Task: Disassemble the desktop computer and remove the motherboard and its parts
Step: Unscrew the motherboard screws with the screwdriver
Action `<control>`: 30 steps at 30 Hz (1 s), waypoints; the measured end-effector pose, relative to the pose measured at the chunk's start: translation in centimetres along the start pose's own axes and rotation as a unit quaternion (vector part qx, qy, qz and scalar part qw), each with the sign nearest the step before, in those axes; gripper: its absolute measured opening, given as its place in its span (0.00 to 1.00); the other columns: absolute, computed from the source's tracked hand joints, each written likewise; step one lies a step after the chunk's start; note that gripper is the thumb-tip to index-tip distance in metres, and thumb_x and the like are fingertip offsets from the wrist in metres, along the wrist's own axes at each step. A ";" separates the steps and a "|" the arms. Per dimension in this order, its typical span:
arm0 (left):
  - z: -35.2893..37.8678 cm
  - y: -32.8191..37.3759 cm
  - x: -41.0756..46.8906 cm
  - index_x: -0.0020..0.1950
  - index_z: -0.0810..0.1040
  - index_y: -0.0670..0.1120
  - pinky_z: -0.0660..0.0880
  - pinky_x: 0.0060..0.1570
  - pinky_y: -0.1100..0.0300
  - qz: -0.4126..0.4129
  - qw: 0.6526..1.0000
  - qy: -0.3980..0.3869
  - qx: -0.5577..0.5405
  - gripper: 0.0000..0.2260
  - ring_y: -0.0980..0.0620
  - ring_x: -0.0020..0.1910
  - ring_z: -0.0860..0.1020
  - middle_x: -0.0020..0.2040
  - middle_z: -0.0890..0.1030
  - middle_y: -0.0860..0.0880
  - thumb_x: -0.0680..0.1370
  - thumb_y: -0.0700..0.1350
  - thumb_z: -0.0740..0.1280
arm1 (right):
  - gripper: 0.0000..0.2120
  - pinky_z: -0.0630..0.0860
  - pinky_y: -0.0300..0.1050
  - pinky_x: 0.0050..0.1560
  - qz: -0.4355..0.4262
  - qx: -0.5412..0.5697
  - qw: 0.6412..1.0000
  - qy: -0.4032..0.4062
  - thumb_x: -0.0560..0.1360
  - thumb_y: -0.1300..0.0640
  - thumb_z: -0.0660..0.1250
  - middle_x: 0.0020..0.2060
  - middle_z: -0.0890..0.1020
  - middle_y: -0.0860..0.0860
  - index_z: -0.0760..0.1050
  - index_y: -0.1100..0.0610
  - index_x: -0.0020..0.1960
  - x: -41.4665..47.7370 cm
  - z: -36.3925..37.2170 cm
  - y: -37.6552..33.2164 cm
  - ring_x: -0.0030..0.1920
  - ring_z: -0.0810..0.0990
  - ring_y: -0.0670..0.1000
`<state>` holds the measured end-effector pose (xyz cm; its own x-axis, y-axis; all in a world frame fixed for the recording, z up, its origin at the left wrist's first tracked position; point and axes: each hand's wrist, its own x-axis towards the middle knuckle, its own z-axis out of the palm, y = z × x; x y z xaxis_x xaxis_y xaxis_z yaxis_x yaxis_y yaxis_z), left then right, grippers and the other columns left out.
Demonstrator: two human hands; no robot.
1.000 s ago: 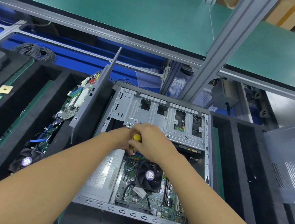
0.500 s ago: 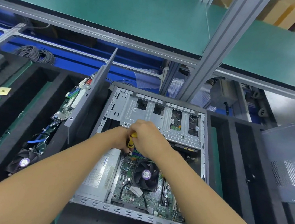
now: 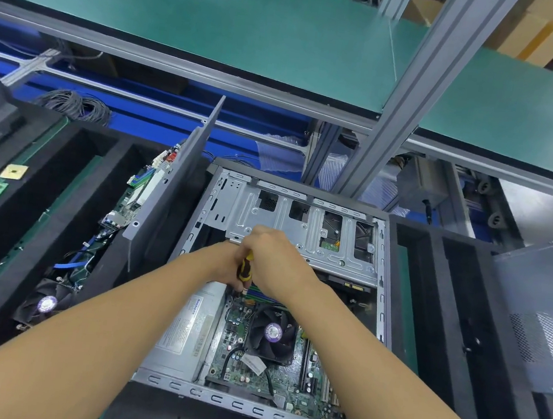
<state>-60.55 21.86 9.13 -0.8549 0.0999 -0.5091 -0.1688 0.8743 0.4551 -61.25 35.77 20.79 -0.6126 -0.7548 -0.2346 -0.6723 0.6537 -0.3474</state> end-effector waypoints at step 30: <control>-0.4 0.4 -0.5 0.54 0.82 0.50 0.69 0.45 0.63 0.010 0.999 -0.004 0.031 0.14 0.54 0.47 0.75 0.50 0.81 0.53 0.70 0.48 0.78 | 0.09 0.75 0.47 0.55 0.044 0.033 0.998 0.031 0.78 0.62 0.67 0.56 0.78 0.56 0.78 0.58 0.57 0.5 0.7 0.6 0.57 0.76 0.57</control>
<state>-60.43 21.97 9.84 -0.8538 0.1211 -0.5064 -0.1206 0.9001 0.4187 -61.68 35.73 19.81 -0.6941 -0.6884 -0.2104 -0.5871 0.7105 -0.3879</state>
